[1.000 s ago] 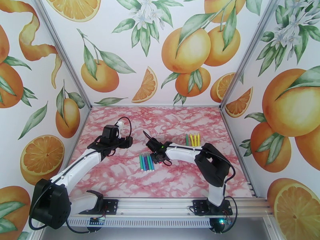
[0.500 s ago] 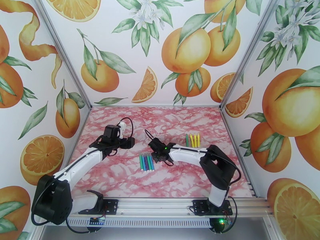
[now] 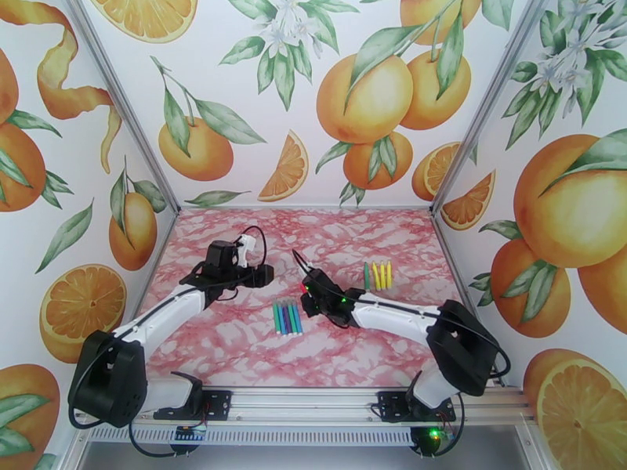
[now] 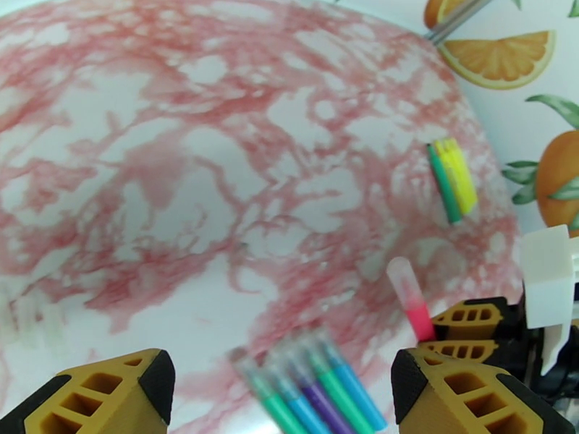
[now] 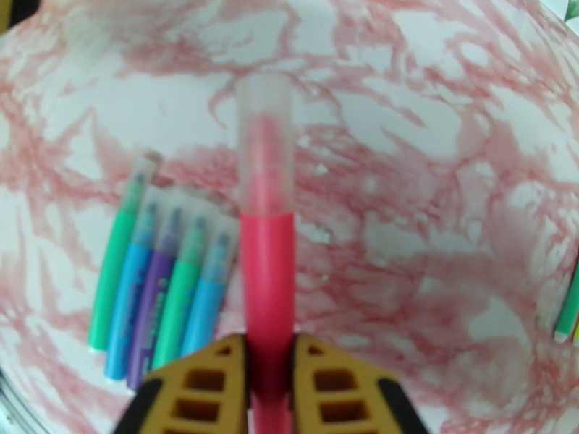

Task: Open the pen caps

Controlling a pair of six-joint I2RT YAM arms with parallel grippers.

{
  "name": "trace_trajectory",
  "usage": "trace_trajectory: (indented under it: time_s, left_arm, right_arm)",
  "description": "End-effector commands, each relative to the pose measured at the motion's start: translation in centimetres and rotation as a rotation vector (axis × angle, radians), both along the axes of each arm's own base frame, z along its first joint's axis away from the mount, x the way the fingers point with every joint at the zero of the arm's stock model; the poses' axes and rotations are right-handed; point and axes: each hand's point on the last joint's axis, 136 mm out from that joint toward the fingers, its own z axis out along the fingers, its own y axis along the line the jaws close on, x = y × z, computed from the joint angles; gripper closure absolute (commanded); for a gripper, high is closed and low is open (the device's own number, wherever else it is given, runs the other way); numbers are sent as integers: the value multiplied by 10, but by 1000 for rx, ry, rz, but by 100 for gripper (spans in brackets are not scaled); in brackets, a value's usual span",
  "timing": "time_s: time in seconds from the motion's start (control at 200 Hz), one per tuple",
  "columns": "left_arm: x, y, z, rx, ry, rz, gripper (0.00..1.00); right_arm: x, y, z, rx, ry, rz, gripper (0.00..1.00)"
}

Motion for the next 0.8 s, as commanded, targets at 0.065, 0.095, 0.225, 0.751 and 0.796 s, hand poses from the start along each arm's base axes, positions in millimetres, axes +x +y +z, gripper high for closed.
trace_trajectory:
  time_s: [0.065, 0.095, 0.225, 0.751, 0.796]
  left_arm:
    - [10, -29, 34, -165, -42, -96, 19]
    - [11, -31, 34, -177, -36, -103, 20]
    - [13, -38, 35, -207, -24, -122, 21]
    - [0, -81, 52, -322, 10, -275, 27]
    - [-2, -86, 52, -325, 15, -291, 29]
  right_arm:
    - [2, 9, 28, 104, -85, 36, 82]
    - [2, 10, 30, 113, -93, 39, 82]
    - [3, 13, 41, 148, -120, 52, 82]
    - [0, 31, 65, 236, -157, 123, 82]
    - [0, 31, 65, 243, -159, 124, 82]
